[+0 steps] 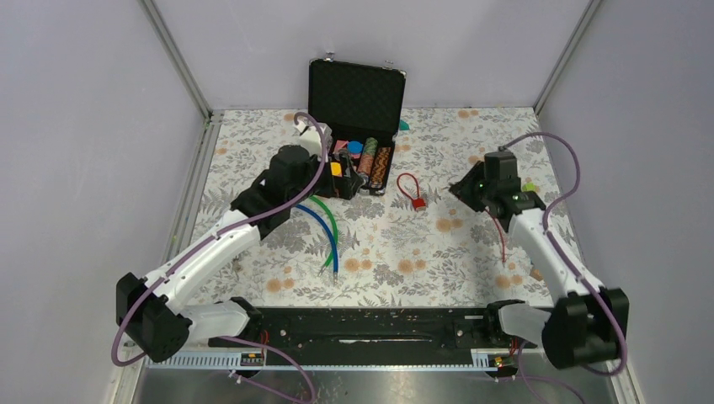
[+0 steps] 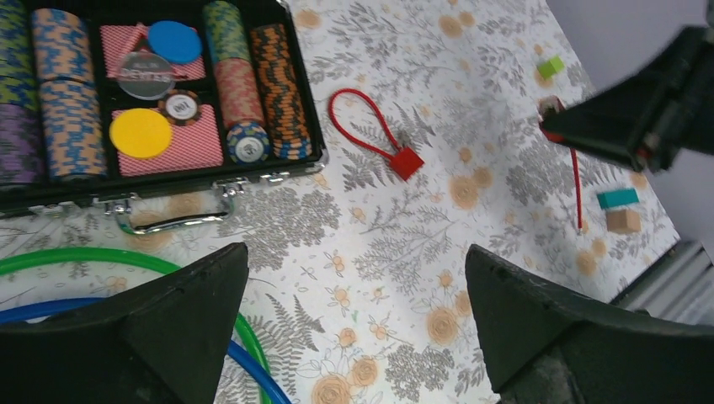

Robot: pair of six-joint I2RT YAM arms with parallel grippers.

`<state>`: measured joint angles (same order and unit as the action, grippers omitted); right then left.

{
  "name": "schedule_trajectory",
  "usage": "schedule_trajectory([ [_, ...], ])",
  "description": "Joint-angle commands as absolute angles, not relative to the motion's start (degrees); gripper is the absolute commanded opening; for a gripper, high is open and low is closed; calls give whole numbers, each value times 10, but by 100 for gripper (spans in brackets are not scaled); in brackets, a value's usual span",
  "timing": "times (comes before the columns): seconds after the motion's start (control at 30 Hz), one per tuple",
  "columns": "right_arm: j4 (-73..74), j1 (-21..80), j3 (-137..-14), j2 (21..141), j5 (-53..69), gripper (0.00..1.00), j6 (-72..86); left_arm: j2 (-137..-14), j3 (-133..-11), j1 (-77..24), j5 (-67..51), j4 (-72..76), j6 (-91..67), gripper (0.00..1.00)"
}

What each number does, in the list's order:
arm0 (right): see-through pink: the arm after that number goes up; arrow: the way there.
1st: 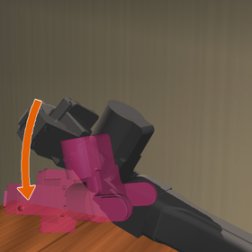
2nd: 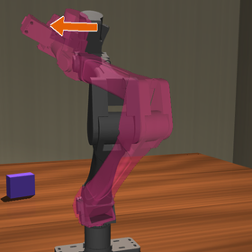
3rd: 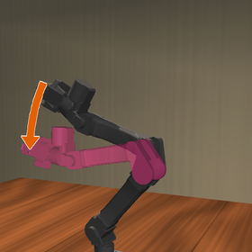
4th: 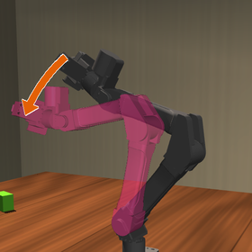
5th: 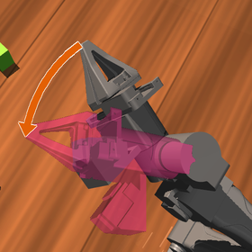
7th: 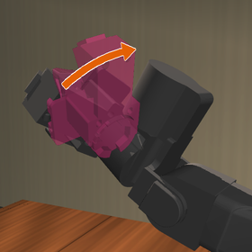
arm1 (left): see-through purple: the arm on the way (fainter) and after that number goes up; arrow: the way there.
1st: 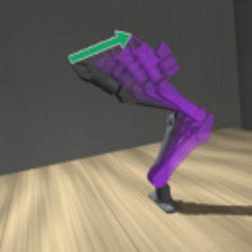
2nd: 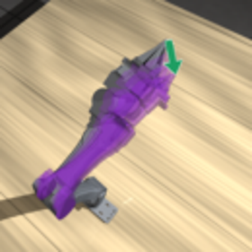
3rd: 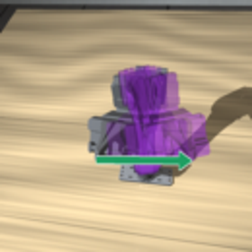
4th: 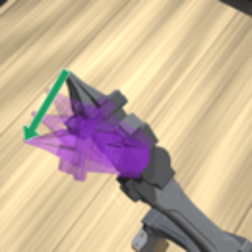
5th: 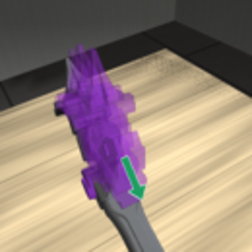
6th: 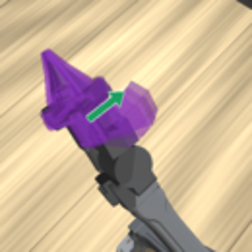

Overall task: Lock with the key
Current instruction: Pick up the lock from the center of the board, then lock the lock.

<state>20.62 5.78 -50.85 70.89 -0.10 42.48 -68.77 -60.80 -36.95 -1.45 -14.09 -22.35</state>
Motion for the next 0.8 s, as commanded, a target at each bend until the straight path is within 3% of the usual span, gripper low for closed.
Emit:
schedule_trajectory([
  [0.0, 170, 140, -486, 620, 55, 18, 387, -656, -633, -342, 9, -101, -228, 99],
  [0.17, 119, 214, -467, 546, 105, 16, 320, -628, -629, -301, -10, -88, -251, 99],
  [0.43, 59, 326, -482, 514, 257, 14, 174, -618, -615, -293, -161, -56, -302, 97],
  [0.57, 75, 401, -525, 534, 286, 14, 111, -656, -627, -293, -265, -57, -345, 89],
  [0.63, 101, 438, -551, 551, 282, 14, 73, -679, -629, -295, -320, -52, -355, 78],
  [0.77, 159, 488, -600, 599, 269, 13, 17, -724, -600, -297, -421, -26, -376, 66],
])
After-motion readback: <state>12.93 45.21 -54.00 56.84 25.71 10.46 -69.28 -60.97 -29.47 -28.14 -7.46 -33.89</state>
